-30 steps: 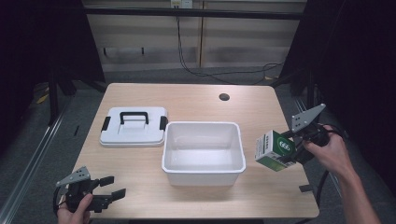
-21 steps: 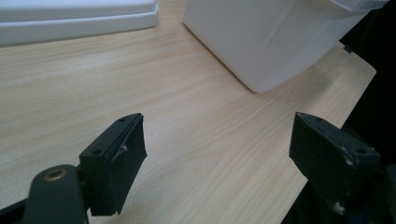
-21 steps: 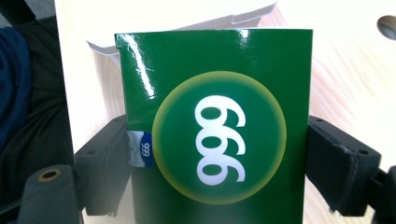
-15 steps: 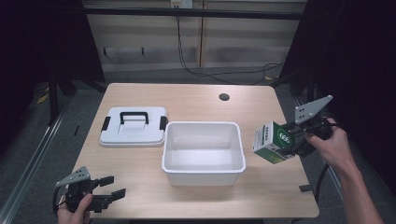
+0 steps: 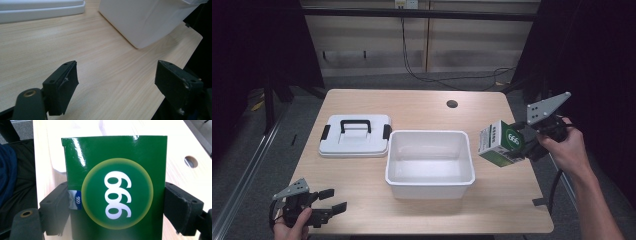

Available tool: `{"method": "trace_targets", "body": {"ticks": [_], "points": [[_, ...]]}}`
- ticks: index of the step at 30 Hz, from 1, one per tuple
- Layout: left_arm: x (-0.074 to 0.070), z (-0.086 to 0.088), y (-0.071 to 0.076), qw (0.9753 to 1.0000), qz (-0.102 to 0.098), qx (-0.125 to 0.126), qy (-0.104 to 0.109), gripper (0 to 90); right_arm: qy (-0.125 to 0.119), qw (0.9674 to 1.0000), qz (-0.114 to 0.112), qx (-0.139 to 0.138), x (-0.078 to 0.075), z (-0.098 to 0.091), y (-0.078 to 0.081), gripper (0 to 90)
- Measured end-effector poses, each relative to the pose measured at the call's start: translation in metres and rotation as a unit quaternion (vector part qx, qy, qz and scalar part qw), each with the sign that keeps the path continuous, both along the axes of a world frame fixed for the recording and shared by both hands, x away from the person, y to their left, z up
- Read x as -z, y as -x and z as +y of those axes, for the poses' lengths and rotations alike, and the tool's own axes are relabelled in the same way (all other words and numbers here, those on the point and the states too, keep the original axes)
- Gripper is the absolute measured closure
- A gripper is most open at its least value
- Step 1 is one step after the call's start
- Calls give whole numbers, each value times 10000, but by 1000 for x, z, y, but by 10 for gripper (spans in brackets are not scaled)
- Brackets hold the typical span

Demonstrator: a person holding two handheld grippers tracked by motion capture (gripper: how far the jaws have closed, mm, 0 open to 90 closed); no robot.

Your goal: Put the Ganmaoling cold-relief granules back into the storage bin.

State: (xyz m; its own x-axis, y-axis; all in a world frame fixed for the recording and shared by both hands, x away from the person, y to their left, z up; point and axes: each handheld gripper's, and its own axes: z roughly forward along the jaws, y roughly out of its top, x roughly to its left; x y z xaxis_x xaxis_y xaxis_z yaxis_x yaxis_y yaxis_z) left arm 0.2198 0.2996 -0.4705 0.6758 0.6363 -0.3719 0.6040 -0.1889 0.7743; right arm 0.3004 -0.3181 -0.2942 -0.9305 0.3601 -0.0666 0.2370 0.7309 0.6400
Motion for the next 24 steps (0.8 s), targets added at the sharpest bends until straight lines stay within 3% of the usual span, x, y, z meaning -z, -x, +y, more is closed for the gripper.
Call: {"method": "trace_targets", "body": {"ticks": [12, 24], "points": [[1, 0, 0, 10000, 5, 11, -19, 186, -107, 9994, -239, -247, -20, 32, -10, 161], [0, 1, -1, 10000, 25, -2, 16, 186, -223, 9986, -204, -428, -25, 60, -24, 161]]}}
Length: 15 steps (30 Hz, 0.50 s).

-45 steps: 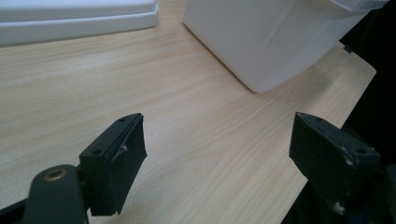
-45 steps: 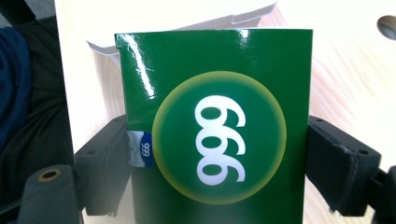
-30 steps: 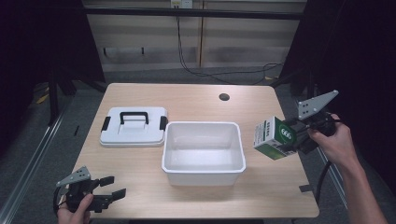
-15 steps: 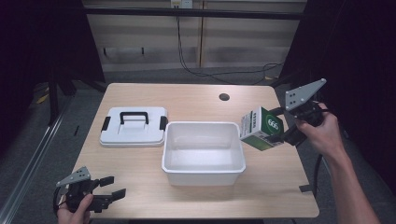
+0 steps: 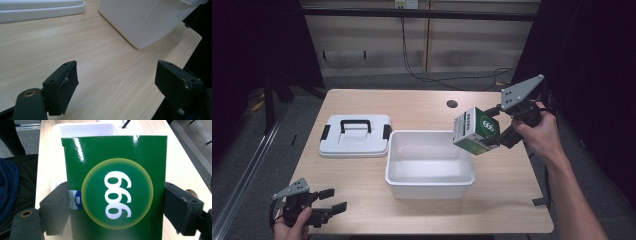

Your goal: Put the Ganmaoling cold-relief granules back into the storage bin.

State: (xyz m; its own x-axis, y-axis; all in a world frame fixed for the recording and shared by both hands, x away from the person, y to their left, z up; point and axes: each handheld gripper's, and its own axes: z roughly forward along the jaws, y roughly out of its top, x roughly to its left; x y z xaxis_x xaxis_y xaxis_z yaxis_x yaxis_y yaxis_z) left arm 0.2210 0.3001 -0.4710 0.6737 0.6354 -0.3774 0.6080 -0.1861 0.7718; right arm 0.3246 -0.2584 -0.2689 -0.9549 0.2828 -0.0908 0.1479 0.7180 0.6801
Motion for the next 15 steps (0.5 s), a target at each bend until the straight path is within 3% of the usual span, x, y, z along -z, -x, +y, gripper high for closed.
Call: {"method": "trace_targets", "body": {"ticks": [8, 15], "points": [[1, -1, -2, 10000, 8, 22, 5, 186, 209, 9997, 39, -123, -1, 20, -5, 160], [1, -1, -2, 10000, -3, 40, 11, 186, 557, 9981, 177, -216, 7, 37, -10, 160]]}}
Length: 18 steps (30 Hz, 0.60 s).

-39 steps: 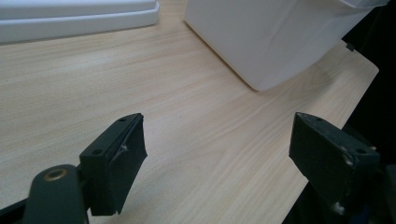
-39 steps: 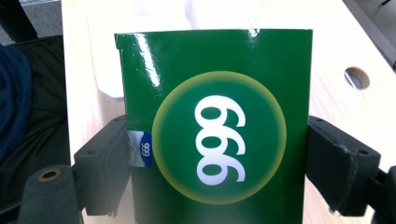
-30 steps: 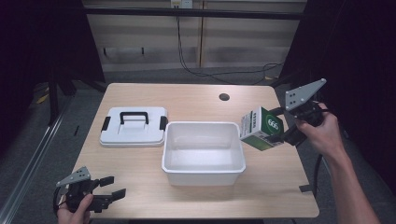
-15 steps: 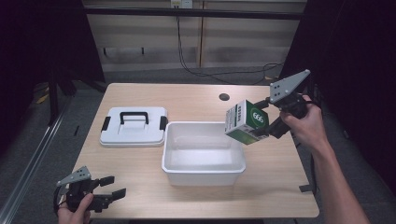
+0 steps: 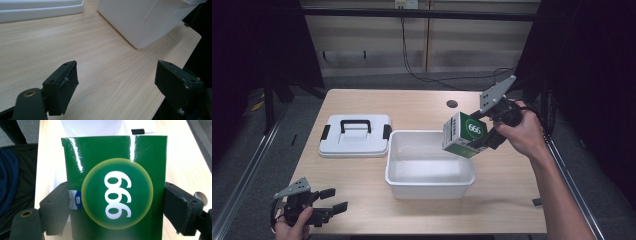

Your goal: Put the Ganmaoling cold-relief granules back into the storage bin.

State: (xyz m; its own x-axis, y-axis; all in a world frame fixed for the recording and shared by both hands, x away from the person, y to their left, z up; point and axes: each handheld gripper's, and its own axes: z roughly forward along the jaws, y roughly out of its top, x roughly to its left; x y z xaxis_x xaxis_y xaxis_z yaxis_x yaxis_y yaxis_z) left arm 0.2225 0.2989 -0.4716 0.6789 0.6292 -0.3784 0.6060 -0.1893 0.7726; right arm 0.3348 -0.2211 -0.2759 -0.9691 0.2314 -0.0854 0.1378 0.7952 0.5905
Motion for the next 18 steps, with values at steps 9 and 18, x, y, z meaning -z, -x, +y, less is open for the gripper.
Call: {"method": "trace_targets", "body": {"ticks": [9, 18], "points": [[-1, 1, 1, 10000, -9, -36, 12, 186, 541, 9984, 170, -68, 9, 20, -5, 160], [0, 1, 0, 10000, -1, -21, 15, 186, 878, 9954, 366, -119, 21, 33, -9, 160]]}}
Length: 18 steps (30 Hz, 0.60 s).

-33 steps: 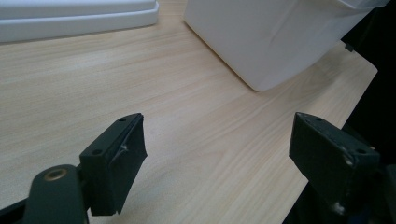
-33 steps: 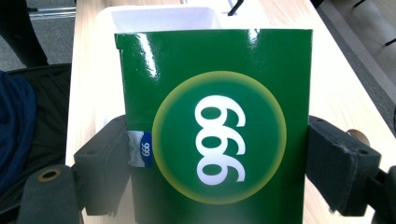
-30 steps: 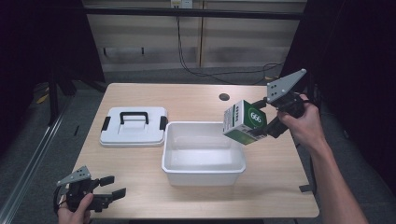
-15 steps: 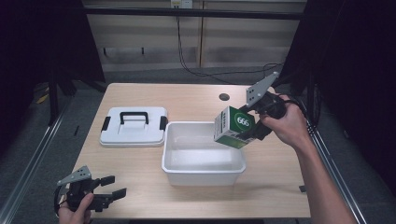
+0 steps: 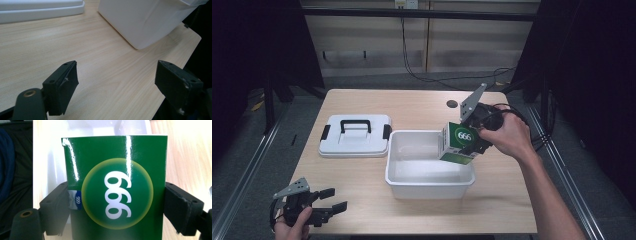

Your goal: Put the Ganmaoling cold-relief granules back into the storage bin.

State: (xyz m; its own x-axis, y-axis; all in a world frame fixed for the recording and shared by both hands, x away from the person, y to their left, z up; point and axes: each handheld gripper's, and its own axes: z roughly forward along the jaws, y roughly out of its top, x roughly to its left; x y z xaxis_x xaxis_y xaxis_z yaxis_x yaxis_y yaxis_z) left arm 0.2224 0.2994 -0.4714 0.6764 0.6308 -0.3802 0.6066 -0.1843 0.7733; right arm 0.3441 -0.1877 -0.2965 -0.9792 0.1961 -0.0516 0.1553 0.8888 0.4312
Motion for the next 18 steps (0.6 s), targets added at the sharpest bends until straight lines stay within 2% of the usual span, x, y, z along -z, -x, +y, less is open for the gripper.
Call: {"method": "trace_targets", "body": {"ticks": [5, 11, 17, 18], "points": [[0, 0, 0, 10000, 3, 15, 2, 186, 290, 9995, 136, -51, 11, 10, -5, 160], [0, 0, 0, 10000, 13, 22, 3, 186, 438, 9988, 200, -90, 20, 18, -10, 160], [0, 0, 0, 10000, 9, 14, 6, 185, 706, 9971, 264, -68, 30, 25, -10, 160], [0, 0, 0, 10000, 8, 23, 7, 186, 733, 9969, 273, -132, 32, 26, -11, 159]]}}
